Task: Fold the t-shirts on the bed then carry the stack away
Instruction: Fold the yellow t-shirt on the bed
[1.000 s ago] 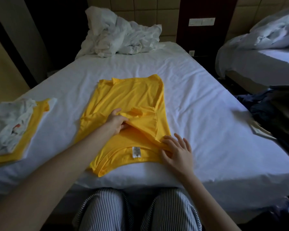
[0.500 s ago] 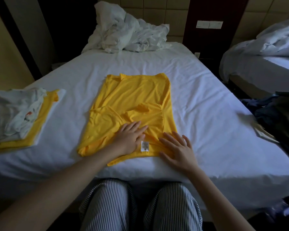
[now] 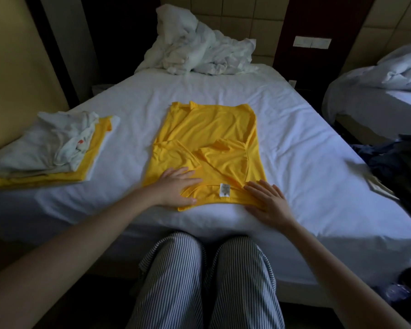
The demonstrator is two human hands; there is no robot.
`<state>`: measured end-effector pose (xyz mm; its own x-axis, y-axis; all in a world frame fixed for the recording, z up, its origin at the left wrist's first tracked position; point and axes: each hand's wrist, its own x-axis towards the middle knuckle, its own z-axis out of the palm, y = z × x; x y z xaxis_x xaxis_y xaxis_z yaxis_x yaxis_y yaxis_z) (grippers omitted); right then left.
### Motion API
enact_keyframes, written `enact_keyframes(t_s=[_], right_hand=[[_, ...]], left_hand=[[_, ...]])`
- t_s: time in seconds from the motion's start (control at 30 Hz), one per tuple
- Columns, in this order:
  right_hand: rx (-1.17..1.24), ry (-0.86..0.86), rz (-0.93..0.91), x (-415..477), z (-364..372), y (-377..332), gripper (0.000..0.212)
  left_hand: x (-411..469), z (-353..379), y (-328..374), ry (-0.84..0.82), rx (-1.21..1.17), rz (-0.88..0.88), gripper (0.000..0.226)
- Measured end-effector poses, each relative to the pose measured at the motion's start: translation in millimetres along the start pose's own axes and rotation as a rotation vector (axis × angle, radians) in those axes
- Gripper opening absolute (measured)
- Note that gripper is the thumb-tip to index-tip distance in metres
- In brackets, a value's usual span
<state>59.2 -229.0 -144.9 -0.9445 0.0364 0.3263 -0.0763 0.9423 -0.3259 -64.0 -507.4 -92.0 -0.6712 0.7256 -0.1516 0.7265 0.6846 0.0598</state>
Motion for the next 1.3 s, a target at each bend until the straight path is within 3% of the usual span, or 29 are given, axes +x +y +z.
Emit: enact_keyframes(t_s=[0.17,0.27,0.33,0.4,0.57,0.67,0.83,0.93,1.03,1.07,1.13,1.23,1.3], right_hand=[[0.012,0.009,0.04,-8.8,-8.9,3.4,0.077],[-0.011,-0.104,0.042,-8.2,-12.8,3.4,0.079],[-0.031,-0.136,0.061,-5.3,-11.9,3.0,0.059],[0.001,-0.116,0.099,-1.8,-11.6,1.0,0.037],[0.112,-0.077,0.247,5.8,-22.0,-14.2,0.029],[0.177,-0.018,0.26,3.4,-41.4,-31.5,0.028],[0.562,0.046,0.305,-10.3,-91.0,-68.4,0.028],[0.687,-0.176,0.302,-17.9,-121.7,-83.0,0.031],[0.946,-0.429,0.304,-22.8,-154.6,-91.8,0.072],[0.99,-0.5,0.288,-21.4,-162.7,-92.7,0.087],[1.033,-0.586,0.248,-14.8,-172.6,-92.3,0.097],[1.044,-0.581,0.207,3.2,-173.7,-90.7,0.087],[1.004,-0.435,0.242,20.8,-165.8,-86.0,0.064]], left_hand=[[-41.8,12.5,-37.5,-0.029,0.054,-0.051,0.121],[-52.7,27.5,-48.1,-0.024,-0.002,-0.082,0.077],[-47.4,29.5,-45.0,0.045,-0.176,-0.133,0.047],[-41.8,26.8,-40.1,0.109,-0.319,-0.178,0.039],[-48.5,2.4,-27.5,0.287,-0.694,-0.291,0.043],[-59.0,-12.1,-19.1,0.331,-0.68,-0.282,0.042],[-84.8,-34.1,-6.7,0.349,-0.637,-0.184,0.035],[-112.2,-55.3,0.9,0.168,-0.81,-0.116,0.066],[-138.5,-74.1,-2.3,-0.208,-1.055,-0.068,0.092],[-142.0,-78.0,-6.4,-0.303,-1.072,-0.047,0.094],[-140.9,-86.1,-13.3,-0.377,-1.054,-0.003,0.089],[-126.2,-99.5,-21.3,-0.215,-1.143,-0.053,0.083],[-109.4,-105.0,-30.1,-0.012,-1.174,-0.151,0.076]])
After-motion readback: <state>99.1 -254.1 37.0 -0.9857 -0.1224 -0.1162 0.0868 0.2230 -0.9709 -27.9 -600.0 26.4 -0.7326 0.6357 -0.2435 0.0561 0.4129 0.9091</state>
